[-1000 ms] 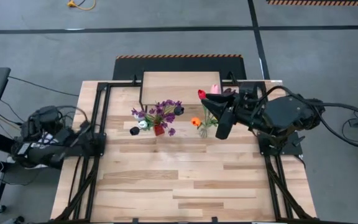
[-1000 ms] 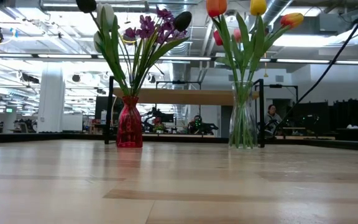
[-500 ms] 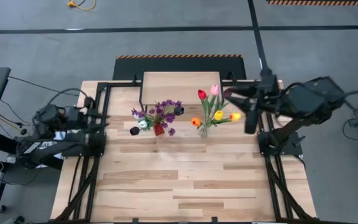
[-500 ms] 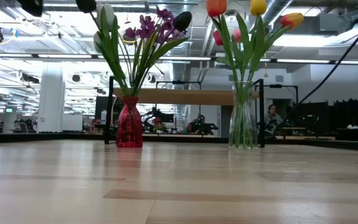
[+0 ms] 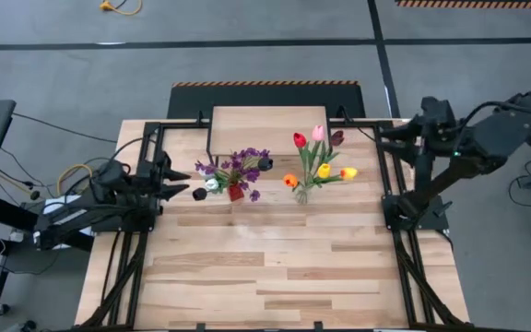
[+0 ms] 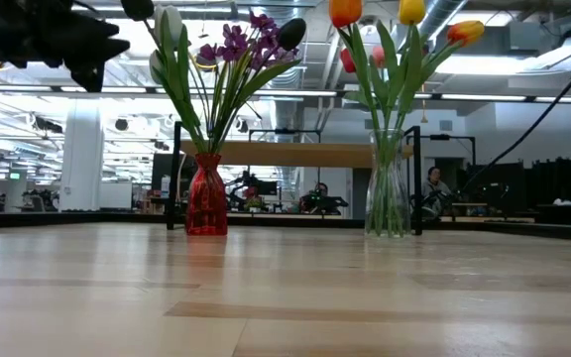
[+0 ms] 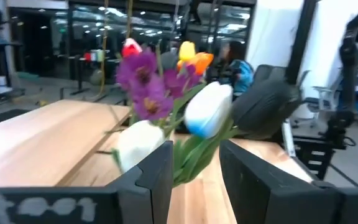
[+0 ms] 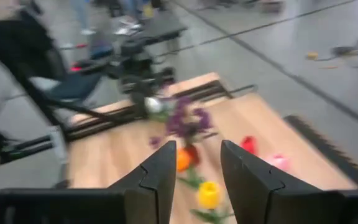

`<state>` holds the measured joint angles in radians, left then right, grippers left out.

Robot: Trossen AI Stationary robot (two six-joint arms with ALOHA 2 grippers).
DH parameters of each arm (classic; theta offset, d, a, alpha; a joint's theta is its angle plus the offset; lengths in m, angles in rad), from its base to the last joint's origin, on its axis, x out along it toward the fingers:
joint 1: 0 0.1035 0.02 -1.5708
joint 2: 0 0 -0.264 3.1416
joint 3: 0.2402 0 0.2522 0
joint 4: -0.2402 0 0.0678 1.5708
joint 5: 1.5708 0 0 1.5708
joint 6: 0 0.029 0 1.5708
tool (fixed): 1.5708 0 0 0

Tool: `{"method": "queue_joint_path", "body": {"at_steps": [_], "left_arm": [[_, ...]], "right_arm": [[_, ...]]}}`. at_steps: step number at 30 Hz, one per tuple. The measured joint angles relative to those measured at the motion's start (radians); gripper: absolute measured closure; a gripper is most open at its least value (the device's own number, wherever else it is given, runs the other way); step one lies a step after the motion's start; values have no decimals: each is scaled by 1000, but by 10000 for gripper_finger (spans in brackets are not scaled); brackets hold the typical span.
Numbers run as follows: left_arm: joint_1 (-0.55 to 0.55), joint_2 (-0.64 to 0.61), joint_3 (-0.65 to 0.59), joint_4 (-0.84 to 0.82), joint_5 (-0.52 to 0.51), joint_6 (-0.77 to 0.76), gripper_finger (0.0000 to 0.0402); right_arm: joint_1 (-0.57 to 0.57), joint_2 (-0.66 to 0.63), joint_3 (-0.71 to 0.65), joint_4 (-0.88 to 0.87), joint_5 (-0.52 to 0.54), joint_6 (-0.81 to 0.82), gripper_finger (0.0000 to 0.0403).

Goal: Pick and place flowers into a vace then onto a shelf
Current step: Put the transparent vase with flowers on the shelf

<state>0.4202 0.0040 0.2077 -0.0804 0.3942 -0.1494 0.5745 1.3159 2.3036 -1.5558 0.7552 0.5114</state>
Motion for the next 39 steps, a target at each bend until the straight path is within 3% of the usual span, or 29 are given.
{"method": "queue_joint_path", "body": {"at_steps": [7, 12, 17, 20, 25, 29, 32, 39], "left_arm": [[0, 0, 0, -100, -11, 7, 282], [0, 0, 0, -148, 1, 13, 282], [0, 0, 0, -165, 97, 74, 282], [-1, 0, 0, -170, 132, 82, 282], [-9, 0, -31, -166, 64, 34, 282], [-36, 0, -88, -127, 78, -7, 282], [-62, 0, -100, -118, 95, -10, 282], [-87, 0, -99, -124, 90, 9, 282]], "right_arm": [[51, -51, -95, -9, -167, 130, 285], [54, -85, -258, -14, -331, 261, 285], [87, -85, -435, -16, -396, 396, 285], [149, -85, -532, -8, -336, 495, 285], [256, -77, -665, 87, -190, 675, 285], [325, -31, -740, 160, -56, 804, 285], [370, 27, -781, 203, 59, 896, 285], [400, 259, -821, 209, 185, 1196, 285]]}}
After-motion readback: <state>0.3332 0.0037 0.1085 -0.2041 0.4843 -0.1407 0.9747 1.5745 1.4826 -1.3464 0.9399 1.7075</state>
